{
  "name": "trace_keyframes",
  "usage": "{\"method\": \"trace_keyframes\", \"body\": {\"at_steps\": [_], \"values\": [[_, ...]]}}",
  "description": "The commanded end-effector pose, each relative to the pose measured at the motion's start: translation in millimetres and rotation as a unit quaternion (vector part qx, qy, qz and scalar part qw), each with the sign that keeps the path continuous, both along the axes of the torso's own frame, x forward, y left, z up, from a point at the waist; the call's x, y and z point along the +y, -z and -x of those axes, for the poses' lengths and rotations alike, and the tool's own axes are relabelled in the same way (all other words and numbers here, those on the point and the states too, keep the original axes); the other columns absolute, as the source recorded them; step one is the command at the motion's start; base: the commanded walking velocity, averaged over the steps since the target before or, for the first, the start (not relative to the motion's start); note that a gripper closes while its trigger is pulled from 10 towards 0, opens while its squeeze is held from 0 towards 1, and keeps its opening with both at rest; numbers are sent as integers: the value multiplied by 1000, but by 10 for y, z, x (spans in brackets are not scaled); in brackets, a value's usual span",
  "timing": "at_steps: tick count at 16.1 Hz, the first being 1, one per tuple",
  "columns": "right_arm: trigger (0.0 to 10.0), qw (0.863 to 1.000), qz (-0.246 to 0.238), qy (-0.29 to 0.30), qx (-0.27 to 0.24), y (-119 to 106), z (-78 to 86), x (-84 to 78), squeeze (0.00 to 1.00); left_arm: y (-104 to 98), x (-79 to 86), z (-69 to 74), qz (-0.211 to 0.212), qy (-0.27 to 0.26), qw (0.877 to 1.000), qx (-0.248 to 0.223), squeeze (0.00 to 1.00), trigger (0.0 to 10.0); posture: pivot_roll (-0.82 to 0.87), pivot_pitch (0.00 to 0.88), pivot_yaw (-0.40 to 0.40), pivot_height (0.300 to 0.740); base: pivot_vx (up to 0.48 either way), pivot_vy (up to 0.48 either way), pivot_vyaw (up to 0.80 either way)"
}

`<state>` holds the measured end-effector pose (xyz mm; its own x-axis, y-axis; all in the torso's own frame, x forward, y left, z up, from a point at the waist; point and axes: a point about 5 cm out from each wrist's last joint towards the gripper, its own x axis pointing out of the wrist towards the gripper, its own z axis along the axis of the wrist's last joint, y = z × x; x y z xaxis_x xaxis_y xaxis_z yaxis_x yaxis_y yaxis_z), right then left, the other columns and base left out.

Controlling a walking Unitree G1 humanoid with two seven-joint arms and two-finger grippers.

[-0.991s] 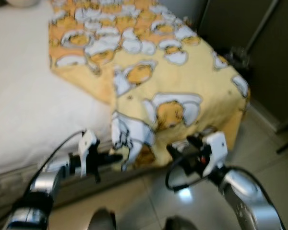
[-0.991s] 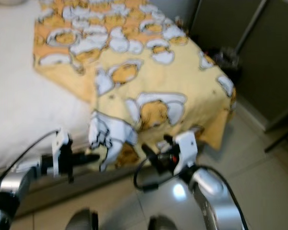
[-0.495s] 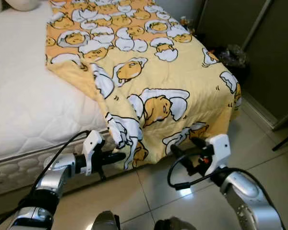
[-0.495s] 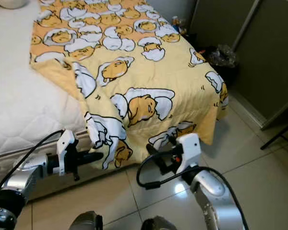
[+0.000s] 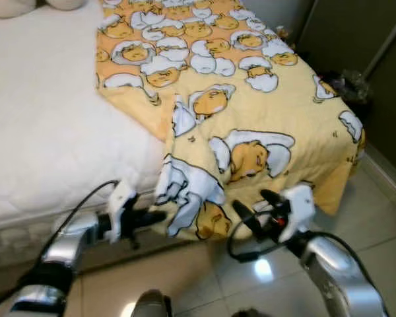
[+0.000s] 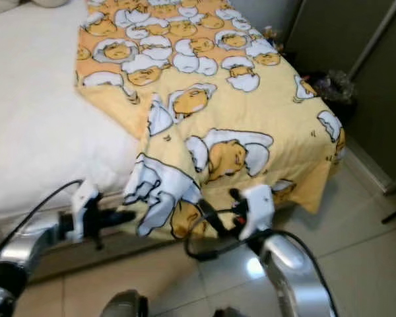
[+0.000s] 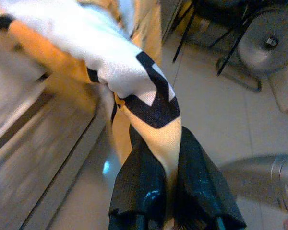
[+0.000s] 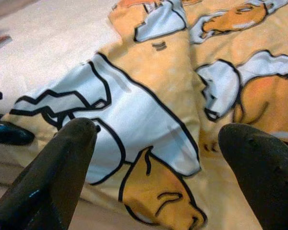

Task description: Clean up the room

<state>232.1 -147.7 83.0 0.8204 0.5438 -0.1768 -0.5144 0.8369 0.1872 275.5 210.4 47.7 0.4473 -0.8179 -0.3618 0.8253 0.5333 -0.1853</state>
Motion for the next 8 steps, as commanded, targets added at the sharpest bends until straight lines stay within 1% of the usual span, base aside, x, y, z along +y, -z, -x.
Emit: {"method": "trace_keyframes", "body": {"at_steps": [1,4,5,6,8], "values": [[10000,1000,9,9,11,45,30,-78,0,-23,-70,-27,5,12,1000,-10,0,0,36,110,-37,700,0,476,0],[10000,1000,11,6,13,54,38,-75,0,1,-75,4,6,19,1000,-5,0,0,34,112,-37,700,0,472,0],[10000,1000,11,5,14,56,42,-75,0,17,-79,32,5,29,1000,-2,0,0,33,113,-38,700,0,341,0],[10000,1000,11,3,15,59,51,-78,0,37,-84,72,1,41,999,-1,0,0,33,115,-38,700,0,0,0],[10000,1000,9,3,19,62,61,-99,0,51,-67,78,-1,36,999,2,0,0,34,116,-39,700,0,0,0]]}}
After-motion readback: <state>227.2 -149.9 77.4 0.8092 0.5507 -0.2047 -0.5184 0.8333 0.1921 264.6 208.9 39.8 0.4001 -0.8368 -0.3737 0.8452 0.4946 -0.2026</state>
